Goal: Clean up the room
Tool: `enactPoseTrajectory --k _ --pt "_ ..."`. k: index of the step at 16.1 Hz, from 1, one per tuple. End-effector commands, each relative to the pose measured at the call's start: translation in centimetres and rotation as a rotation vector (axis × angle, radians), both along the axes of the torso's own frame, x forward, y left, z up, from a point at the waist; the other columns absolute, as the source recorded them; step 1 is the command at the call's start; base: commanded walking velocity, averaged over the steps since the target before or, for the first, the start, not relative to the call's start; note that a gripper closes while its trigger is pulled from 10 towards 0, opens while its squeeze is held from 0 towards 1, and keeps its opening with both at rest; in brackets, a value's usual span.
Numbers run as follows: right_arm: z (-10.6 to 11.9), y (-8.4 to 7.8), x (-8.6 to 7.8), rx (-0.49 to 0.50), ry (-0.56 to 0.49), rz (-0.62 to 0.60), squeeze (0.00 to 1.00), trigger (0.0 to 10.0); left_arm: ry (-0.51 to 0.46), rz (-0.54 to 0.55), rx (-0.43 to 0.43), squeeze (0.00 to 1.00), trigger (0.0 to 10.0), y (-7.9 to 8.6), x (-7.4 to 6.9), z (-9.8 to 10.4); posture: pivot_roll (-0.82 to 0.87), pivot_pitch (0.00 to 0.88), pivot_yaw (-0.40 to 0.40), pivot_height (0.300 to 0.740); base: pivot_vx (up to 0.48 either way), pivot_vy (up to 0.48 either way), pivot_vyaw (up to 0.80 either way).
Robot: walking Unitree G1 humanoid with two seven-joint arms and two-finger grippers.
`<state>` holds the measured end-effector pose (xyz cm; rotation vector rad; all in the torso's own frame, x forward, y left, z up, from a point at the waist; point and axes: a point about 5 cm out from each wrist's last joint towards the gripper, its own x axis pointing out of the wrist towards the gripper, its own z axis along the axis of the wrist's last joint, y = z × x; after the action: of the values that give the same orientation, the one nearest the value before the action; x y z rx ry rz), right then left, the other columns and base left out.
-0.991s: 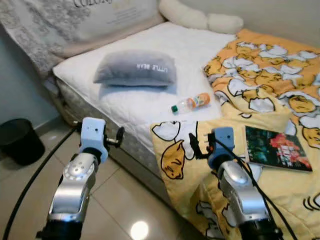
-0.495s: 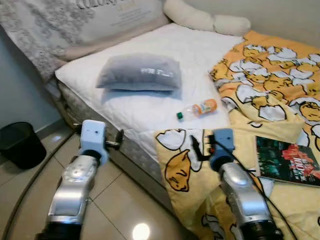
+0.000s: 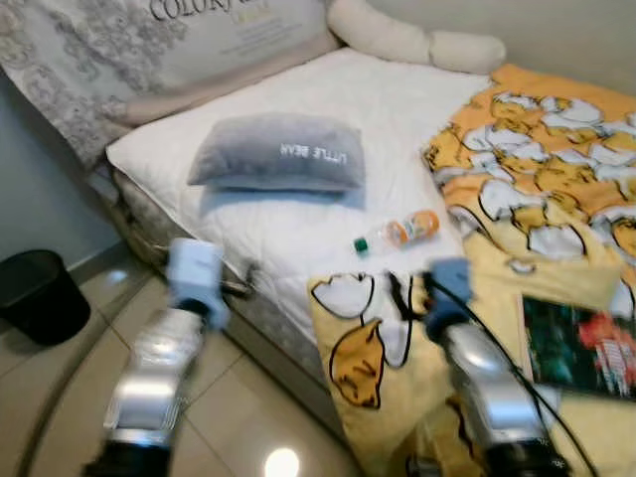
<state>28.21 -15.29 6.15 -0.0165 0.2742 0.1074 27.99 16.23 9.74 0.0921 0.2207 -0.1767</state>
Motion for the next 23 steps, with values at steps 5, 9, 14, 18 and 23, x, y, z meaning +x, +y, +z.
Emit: enactPoseTrajectory --k 5,9,14,18,23 --pt "0.5 0.4 0.0 -0.002 -0.027 0.016 0.00 10.0 -0.018 0.013 0.030 0.00 10.0 1.0 -0.2 0.6 0.03 0.000 0.029 0.740 0.295 0.000 0.00" --pt "0.9 -0.3 -1.1 -0.027 -0.044 0.022 0.00 10.0 0.002 0.068 0.008 0.00 10.0 1.7 -1.3 0.0 0.04 0.000 0.013 0.740 0.293 0.000 0.00" --pt "0.6 -1.4 -2.7 -0.016 -0.021 -0.051 0.00 10.0 0.016 0.018 0.026 0.00 10.0 0.7 -1.3 -0.4 0.01 0.000 0.044 0.740 0.227 0.000 0.00" --pt "0.7 -1.4 -3.5 -0.025 -0.027 -0.067 0.00 10.0 -0.005 -0.010 0.030 0.00 10.0 0.5 -1.0 -0.1 0.00 0.000 0.064 0.740 0.000 0.000 0.00" --pt "0.5 -1.4 -3.5 -0.015 0.001 -0.122 0.00 10.0 -0.007 -0.022 0.058 0.00 10.0 0.7 -1.0 0.0 0.02 0.000 0.054 0.740 0.000 0.000 -0.61"
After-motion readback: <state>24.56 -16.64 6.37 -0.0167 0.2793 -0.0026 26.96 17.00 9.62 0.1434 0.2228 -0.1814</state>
